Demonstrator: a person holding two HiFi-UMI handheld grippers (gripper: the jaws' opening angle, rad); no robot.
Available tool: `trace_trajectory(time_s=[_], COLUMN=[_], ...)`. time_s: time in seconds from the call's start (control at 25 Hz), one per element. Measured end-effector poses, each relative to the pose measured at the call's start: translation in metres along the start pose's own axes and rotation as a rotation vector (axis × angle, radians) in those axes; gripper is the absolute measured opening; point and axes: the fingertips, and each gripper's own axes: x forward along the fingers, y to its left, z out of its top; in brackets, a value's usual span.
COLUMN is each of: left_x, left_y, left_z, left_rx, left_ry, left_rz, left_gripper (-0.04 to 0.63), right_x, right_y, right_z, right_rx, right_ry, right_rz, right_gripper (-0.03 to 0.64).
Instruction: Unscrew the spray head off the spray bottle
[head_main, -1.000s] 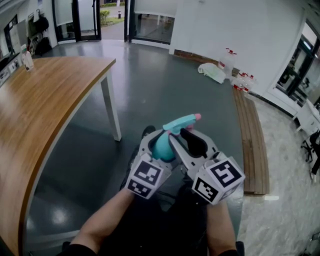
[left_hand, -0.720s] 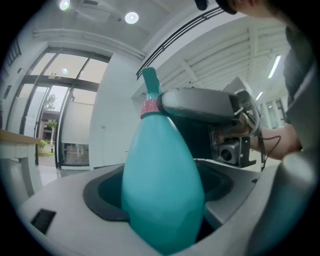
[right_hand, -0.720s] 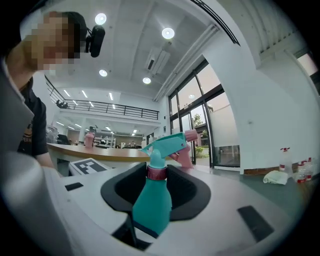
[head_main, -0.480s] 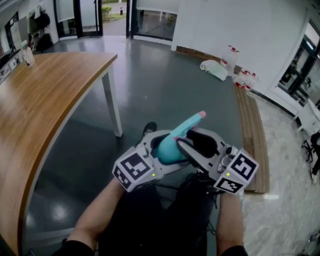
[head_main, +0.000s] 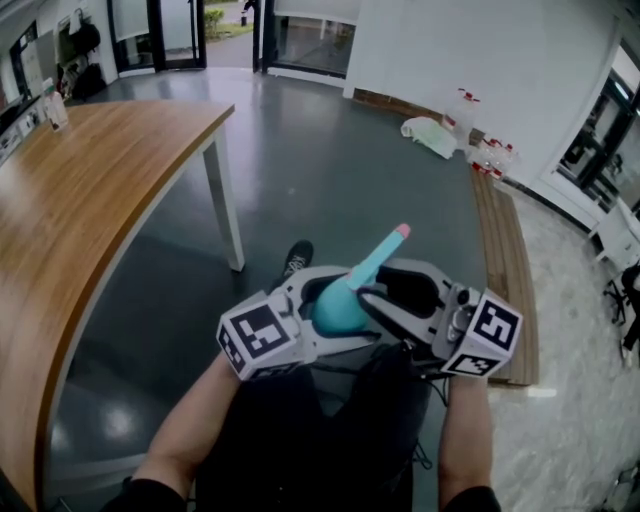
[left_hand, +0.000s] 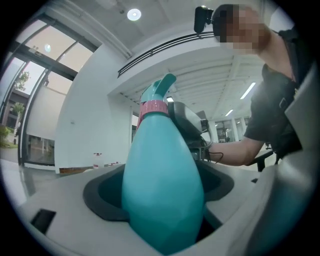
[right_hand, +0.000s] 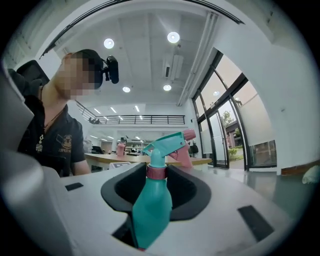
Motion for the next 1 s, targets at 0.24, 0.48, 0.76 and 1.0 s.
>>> trace_trajectory(time_s=[0.24, 0.48, 0.76, 1.0], left_x=[-0.001, -0.005, -0.003, 0.004], left_y=[0.024, 0.047, 0.056, 0.049], left_z=[0.0, -0.002, -0.013, -0.014], left_rx=[-0.011, -0.001, 0.014, 0.04], left_ry=[-0.015, 0.022, 0.074, 0.096], left_rz=[0.164, 0.342, 0.464, 0.473], left_gripper=[0.413, 0.413, 0.413, 0.413], right_x=[0.002, 0.011, 0.015, 0.016], right_y=[-0.009, -0.013, -0.028, -0.028], right_z=[0.0, -0.004, -0.009, -0.008], right_rx=[-0.007, -0.031, 0.034, 0.046], right_ry=[0.015, 0.08, 0.094, 0.083], right_rz=[-0.117, -0.267, -0.485, -0.527], right_gripper=[0.143, 0.143, 0.143, 0.143])
